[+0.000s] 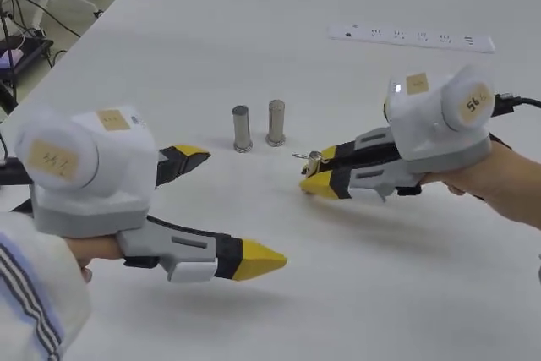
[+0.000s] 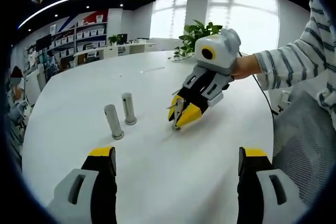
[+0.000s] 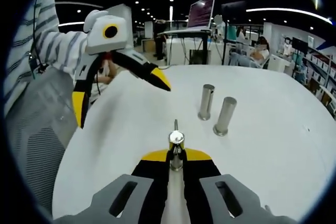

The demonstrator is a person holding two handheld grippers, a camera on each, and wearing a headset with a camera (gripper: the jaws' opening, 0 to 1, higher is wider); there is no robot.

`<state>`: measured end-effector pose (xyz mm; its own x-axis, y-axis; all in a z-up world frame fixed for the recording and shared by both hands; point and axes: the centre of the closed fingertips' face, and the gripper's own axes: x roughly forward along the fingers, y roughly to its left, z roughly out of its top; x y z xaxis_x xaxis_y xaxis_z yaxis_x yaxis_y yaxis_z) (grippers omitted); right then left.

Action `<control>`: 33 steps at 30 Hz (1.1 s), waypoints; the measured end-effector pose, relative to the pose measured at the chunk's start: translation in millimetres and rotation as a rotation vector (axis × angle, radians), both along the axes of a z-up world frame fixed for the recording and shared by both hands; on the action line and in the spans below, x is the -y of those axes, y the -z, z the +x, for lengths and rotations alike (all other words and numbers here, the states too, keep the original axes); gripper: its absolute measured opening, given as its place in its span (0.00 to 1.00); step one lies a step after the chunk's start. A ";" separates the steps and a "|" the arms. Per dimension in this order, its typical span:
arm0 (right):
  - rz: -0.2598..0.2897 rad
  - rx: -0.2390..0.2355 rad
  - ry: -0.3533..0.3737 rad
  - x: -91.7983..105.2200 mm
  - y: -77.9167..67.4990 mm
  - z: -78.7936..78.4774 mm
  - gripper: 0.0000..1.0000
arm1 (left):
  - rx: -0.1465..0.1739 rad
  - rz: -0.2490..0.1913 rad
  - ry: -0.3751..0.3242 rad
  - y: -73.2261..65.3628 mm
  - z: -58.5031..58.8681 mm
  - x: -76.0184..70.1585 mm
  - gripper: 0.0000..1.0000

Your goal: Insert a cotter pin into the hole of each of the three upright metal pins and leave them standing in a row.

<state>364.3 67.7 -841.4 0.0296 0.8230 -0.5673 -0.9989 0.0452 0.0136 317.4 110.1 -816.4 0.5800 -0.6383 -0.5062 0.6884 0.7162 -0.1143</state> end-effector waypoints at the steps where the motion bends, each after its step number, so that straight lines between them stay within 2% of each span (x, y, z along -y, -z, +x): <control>1: -0.007 0.006 0.007 1.1 2.2 1.2 0.10 | -0.002 0.001 -0.001 0.6 0.5 -0.2 0.95; 4: -0.007 -0.017 0.024 3.1 5.0 0.9 0.10 | -0.007 -0.002 -0.003 1.1 0.6 0.3 0.96; 12: 0.011 -0.020 0.042 2.2 6.6 1.9 0.11 | -0.021 -0.002 0.002 3.5 -0.9 3.2 0.96; 15: 0.008 -0.019 0.047 1.9 6.9 2.8 0.11 | -0.007 0.013 -0.023 2.5 2.9 0.1 0.99; 17: 0.008 -0.023 0.055 1.5 7.1 3.1 0.11 | -0.004 0.007 -0.029 0.8 3.8 -0.5 0.99; 19: 0.005 -0.061 0.095 2.4 9.1 4.6 0.12 | -0.003 0.004 -0.034 -0.4 4.4 -1.3 0.98; 23: -0.010 -0.043 0.116 6.0 12.1 6.9 0.18 | -0.001 0.010 -0.035 -1.9 3.6 -3.5 0.98; 26: -0.001 -0.045 0.139 10.3 8.9 6.4 0.19 | -0.002 0.011 -0.034 -2.2 3.0 -4.4 0.97; 28: 0.027 -0.040 0.181 14.2 2.5 7.4 0.20 | 0.000 0.014 -0.031 -3.1 3.3 -5.7 0.96; 29: 0.044 -0.045 0.192 17.0 -0.9 4.9 0.21 | 0.002 0.010 -0.034 -4.7 4.1 -6.9 0.96; 33: 0.055 -0.042 0.223 29.8 -6.4 -2.7 0.25 | 0.006 0.004 -0.041 -8.3 6.7 -10.3 0.96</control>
